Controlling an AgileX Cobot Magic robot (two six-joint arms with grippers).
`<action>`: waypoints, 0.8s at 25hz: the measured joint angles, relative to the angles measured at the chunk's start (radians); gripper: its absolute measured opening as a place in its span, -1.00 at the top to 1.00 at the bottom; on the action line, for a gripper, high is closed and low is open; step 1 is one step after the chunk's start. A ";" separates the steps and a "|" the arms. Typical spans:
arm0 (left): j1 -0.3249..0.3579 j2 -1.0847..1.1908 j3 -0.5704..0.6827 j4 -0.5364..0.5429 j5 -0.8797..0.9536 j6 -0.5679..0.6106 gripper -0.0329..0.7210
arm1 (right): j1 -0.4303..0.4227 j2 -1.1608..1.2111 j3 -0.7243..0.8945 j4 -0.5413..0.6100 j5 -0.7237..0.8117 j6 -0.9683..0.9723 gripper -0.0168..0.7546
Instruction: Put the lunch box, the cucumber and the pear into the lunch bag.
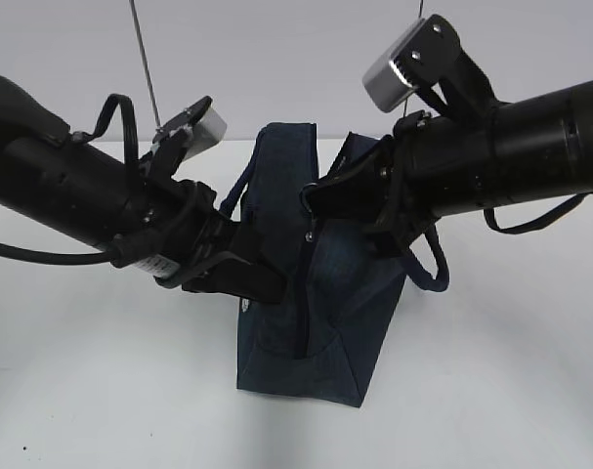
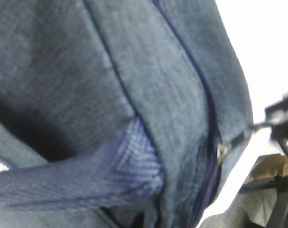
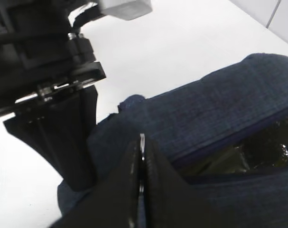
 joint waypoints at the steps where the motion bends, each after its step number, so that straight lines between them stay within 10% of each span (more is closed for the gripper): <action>1: 0.000 0.000 0.000 0.008 0.005 0.000 0.94 | 0.000 0.005 -0.008 0.000 -0.007 0.000 0.94; 20: 0.000 0.000 -0.001 0.097 0.039 0.001 0.94 | -0.004 0.238 -0.262 0.029 -0.183 0.000 0.94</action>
